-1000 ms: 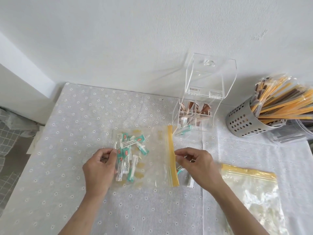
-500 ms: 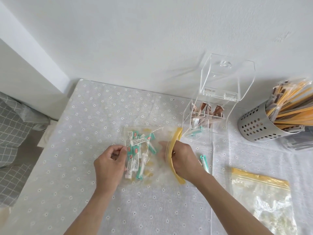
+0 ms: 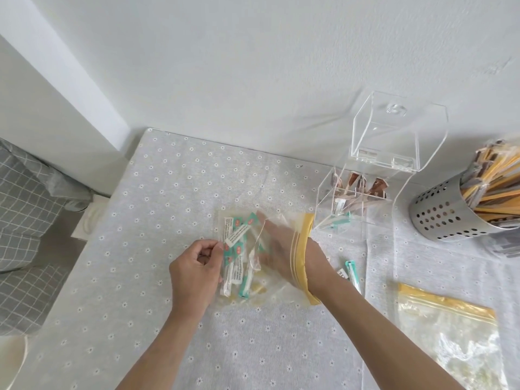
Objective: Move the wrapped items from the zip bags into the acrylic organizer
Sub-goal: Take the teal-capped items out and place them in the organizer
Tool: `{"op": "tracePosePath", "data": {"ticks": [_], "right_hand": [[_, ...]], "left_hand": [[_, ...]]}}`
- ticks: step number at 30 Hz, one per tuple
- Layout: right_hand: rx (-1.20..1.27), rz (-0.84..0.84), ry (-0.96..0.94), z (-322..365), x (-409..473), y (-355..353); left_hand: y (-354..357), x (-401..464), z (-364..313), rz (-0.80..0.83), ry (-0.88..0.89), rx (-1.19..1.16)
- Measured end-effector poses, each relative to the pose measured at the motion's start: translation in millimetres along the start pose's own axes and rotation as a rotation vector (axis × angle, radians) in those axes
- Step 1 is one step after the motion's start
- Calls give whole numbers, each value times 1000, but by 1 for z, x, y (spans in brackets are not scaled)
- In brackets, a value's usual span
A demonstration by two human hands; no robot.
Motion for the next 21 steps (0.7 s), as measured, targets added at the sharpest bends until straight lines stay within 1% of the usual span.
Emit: {"op": "tracePosePath", "data": {"ticks": [2,3,4,5,7,8,10,11,13,14,15,17,19,21], "right_hand": [[-229,5,-132,19,-1,4],[-363,-26,-140,31,-1,2],[-414,-22,-120,35,0,-1],[-420,-29,-156,37,2,1],[-320,23,-186,37,6,5],[-336,34,-205,37,8,7],[-504,-8,-217,39,11,6],[-554,2,-227,40,12,7],[-486,88,-146,32,15,9],[-429,124,-145,33,14,7],[-436,93,-179,36,13,3],[-313,39,-140,29,6,-1],[-330,-83,-136,28,-6,-11],[-335,-119,-170,31,-16,-16]], "left_hand": [[0,-1,-1,4,2,7],[0,-1,-1,4,4,11],[0,-1,-1,5,5,15],[0,-1,-1,5,5,21],[-1,0,0,4,6,32],[-1,0,1,4,3,35],[-1,0,1,5,-4,28],[0,0,1,6,-6,25],[0,0,1,7,-6,28],[0,0,1,7,-6,30],[-1,0,1,6,-7,28],[-1,0,1,2,-10,10],[-1,0,1,4,-7,-5],[-1,-1,1,3,-1,-16]]}}
Point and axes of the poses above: each hand's wrist, its own x-axis towards the middle knuckle, its own y-axis out of the palm, z = x × y, the point moved 8 cm from there along x, towards the middle knuckle, and after that the axes turned 10 degrees about z, right-handed, at the moved point
